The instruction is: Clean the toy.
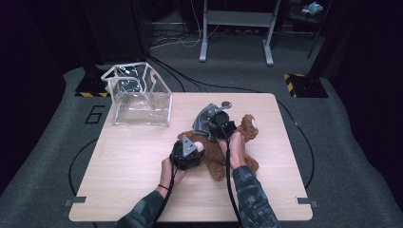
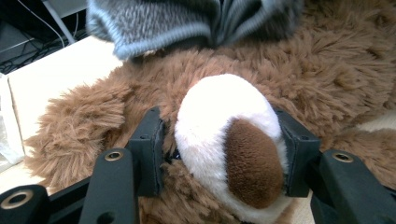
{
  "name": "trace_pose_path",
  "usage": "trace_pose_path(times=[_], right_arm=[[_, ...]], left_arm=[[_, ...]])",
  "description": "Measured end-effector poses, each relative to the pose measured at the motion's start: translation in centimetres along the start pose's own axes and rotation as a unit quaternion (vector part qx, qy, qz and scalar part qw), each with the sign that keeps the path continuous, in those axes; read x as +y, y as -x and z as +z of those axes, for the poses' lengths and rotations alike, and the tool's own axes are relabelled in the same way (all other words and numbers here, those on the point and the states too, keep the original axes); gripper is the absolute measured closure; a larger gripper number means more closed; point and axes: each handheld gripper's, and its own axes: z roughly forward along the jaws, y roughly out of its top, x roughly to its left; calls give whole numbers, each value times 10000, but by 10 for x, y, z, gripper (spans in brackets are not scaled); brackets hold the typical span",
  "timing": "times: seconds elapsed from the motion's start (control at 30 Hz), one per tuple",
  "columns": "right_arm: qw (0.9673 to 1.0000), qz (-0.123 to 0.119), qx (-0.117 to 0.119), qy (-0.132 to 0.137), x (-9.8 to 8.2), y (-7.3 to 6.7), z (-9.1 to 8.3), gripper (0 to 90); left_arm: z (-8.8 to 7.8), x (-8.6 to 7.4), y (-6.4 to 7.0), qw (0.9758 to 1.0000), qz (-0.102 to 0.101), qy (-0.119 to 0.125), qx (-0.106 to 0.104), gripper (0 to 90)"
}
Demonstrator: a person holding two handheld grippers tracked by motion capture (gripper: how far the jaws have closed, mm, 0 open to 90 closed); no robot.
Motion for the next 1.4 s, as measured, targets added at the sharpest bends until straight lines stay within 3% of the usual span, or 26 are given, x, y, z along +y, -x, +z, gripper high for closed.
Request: trace_pose_path(times=[0.07, 0.13, 0.23, 0.37, 0.5, 0.63, 0.67, 0.87, 0.97, 1.1, 1.27, 1.3, 1.4], right_arm=[[9991, 19, -409, -81, 4, 10, -4, 780], [9985, 155, -517, -38, 5, 20, -8, 779], [9980, 402, -367, 314, 2, 28, -31, 777], [9963, 339, -434, 665, -2, 28, -71, 776], [9958, 159, -839, 334, -9, 29, -75, 775], [9954, 215, -920, -178, -22, 36, -52, 774], [9954, 205, -920, -195, -25, 36, -46, 773], [9974, 396, -599, 1, -23, 32, -30, 773], [9980, 313, -556, -20, -18, 27, -24, 776], [9983, 416, -397, -12, -12, 21, -17, 777], [9996, 290, 12, -76, -1, 7, -2, 777], [9993, 232, 171, -251, 2, 1, 3, 776], [9986, -85, 431, -290, 9, -9, 10, 774]], left_arm=[[0, -1, 0, 10000, -22, 18, 14, 451], [0, 0, 0, 10000, -29, 10, 17, 450], [1, 1, -1, 10000, -78, 20, 36, 449], [1, 2, -1, 10000, -55, -45, 15, 447], [1, 3, -1, 10000, -52, -75, -2, 445], [2, 3, -2, 10000, -74, -47, -12, 442], [3, 3, -2, 10000, -70, -50, -19, 441], [3, 3, -4, 9999, -44, -86, -78, 433], [4, 3, -4, 9999, 10, -81, -77, 429], [5, 3, -5, 9999, -7, -77, -118, 427], [4, 4, -5, 9997, 41, -136, -195, 427], [4, 3, -5, 9997, 43, -136, -205, 427], [3, 3, -5, 9997, 27, -117, -196, 422]])
